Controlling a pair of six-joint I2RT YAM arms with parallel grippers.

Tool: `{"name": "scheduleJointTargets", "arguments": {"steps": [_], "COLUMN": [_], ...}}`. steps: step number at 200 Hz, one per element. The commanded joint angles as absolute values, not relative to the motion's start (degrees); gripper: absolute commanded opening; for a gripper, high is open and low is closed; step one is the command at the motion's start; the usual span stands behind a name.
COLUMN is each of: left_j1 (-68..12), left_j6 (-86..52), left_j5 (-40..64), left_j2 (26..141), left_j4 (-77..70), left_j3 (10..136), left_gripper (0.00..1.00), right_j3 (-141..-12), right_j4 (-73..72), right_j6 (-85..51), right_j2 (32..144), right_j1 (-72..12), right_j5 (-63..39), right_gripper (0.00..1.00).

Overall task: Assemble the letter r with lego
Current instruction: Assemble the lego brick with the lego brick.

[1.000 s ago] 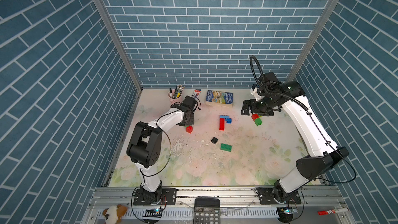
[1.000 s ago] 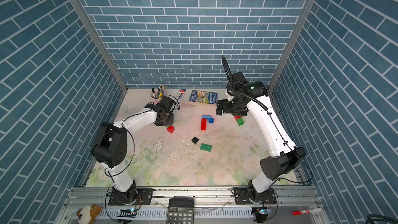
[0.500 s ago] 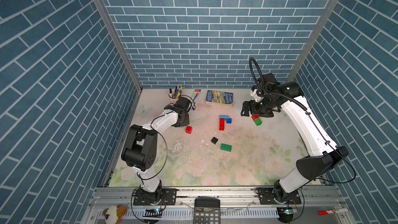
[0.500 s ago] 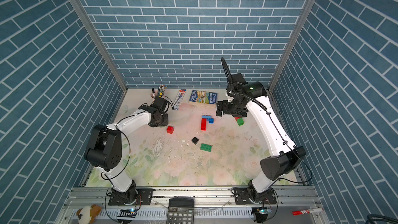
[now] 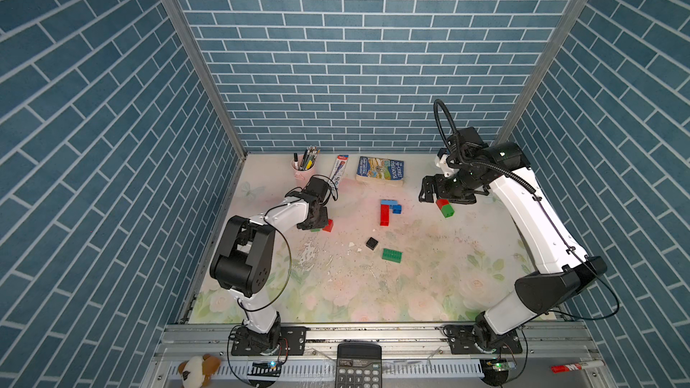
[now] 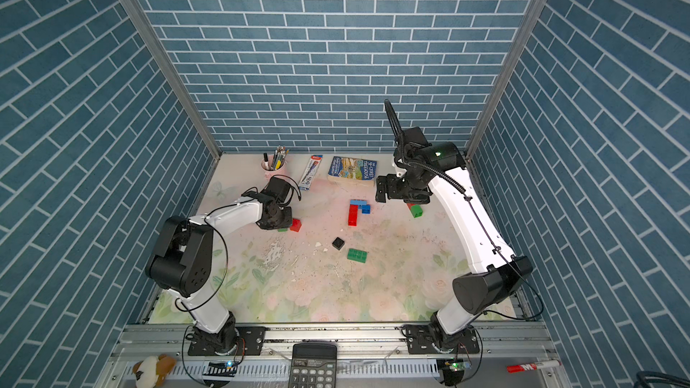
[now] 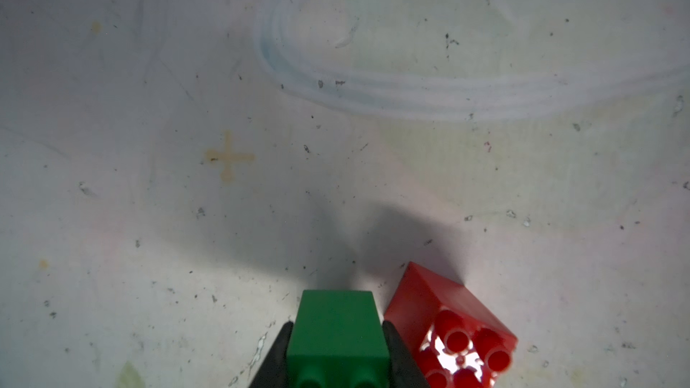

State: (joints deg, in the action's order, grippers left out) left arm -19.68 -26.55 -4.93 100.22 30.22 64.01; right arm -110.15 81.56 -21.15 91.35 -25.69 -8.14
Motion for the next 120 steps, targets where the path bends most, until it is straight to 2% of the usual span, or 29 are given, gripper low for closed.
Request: {"name": "scheduleJointTargets", "arguments": {"steps": [1, 66, 120], "left_j1": [-20.27, -22.30, -22.45], "left_j6": [-28.22, -29.10, -31.14], "left_j5": [-3.61, -3.32, -10.13], "left_j2": [98.79, 97.53, 92.76], "left_j4": [27.37, 28.46, 39.01], "left_j3": [62.93, 62.02, 65.12], "left_gripper": [0.14, 0.14, 0.14], "right_j3": [-111.78, -112.41, -110.56], "right_j4": [84.07, 84.96, 84.03], "right_j6": [-20.68, -19.51, -19.34], "right_j2": [90.91, 91.46, 90.67], "right_j1": [-25.40, -25.40, -25.36], "right_j5": [-7.45, -7.44, -8.05], "right_gripper": [0.97, 0.97, 0.97]}}
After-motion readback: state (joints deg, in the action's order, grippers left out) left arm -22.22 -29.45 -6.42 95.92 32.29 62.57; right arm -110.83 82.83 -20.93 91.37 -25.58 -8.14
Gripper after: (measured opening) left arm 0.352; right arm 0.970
